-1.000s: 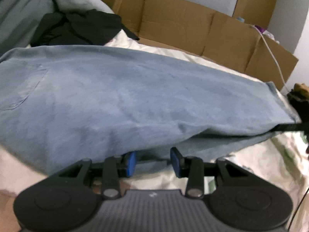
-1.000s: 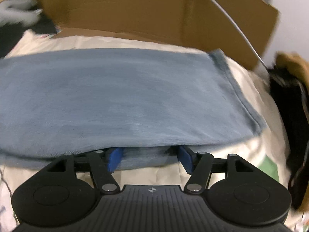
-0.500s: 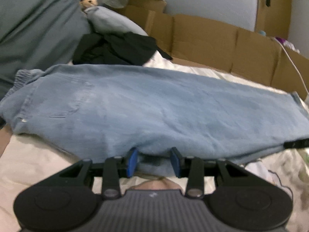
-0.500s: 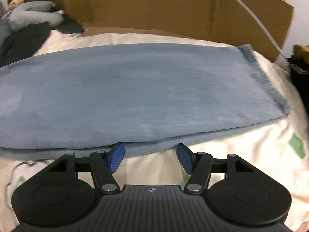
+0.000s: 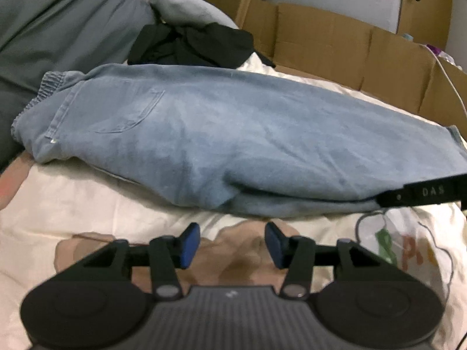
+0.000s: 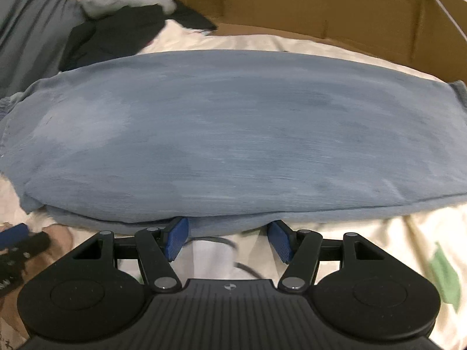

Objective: Fold clothes

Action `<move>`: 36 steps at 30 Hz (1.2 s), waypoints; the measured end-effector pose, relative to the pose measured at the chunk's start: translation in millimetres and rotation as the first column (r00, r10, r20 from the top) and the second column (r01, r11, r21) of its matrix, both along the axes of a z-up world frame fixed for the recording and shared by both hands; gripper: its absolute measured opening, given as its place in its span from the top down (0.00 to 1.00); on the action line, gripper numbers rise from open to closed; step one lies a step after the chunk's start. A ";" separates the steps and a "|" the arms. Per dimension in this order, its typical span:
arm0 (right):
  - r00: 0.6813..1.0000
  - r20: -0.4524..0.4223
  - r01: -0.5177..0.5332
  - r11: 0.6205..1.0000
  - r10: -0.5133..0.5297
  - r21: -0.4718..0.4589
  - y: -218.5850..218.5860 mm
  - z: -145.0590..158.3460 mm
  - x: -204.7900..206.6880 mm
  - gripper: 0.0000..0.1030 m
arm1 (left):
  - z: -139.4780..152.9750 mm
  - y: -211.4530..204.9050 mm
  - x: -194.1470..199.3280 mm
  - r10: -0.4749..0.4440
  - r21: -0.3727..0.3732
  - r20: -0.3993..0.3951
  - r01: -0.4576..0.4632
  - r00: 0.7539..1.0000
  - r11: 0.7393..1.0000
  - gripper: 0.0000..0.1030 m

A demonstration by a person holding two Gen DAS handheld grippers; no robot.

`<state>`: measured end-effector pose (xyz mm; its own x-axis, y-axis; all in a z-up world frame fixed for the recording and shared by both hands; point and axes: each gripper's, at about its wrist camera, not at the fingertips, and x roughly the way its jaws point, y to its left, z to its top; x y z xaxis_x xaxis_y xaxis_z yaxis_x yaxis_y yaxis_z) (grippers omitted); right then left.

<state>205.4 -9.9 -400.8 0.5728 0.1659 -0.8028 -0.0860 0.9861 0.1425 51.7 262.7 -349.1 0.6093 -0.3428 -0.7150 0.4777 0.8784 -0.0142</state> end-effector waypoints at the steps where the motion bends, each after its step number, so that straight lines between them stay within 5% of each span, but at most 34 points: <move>1: 1.000 -0.003 -0.008 1.000 0.008 0.001 4.1 0.8 1.2 0.35 | -1.1 -0.2 2.2 0.005 -0.004 0.001 -0.005 1.000 1.000 0.49; 7: 1.000 -0.017 -0.012 1.000 0.012 0.002 13.2 2.4 5.4 0.35 | -7.3 -0.1 17.9 0.057 -0.066 -0.008 -0.057 0.998 0.996 0.49; 13: 0.999 -0.005 -0.042 0.999 0.042 -0.034 21.7 3.7 -0.6 0.35 | -6.8 19.1 34.4 0.116 -0.228 -0.096 -0.135 0.989 0.964 0.51; 19: 0.999 0.009 -0.049 0.998 0.049 -0.041 38.2 6.1 -2.7 0.35 | 8.5 25.0 33.7 0.104 -0.314 -0.033 -0.110 0.994 0.943 0.54; 26: 0.999 0.008 -0.053 0.998 0.053 -0.044 52.9 5.1 -2.3 0.34 | -8.8 15.0 35.6 0.087 -0.248 -0.061 -0.099 0.994 0.964 0.51; 32: 0.996 0.001 -0.091 0.995 0.091 -0.037 60.9 3.6 -4.2 0.34 | -20.7 11.0 41.2 0.105 -0.263 -0.079 -0.123 0.991 0.957 0.46; 36: 0.993 -0.002 -0.117 0.992 0.117 -0.035 65.9 4.3 -5.6 0.34 | -12.3 19.9 36.3 0.140 -0.279 -0.056 -0.150 0.989 0.949 0.80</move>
<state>199.7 56.1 -396.5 0.5510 0.2034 -0.8094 -0.2013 0.9736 0.1076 88.1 282.5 -361.4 0.6439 -0.4431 -0.6238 0.3405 0.8960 -0.2850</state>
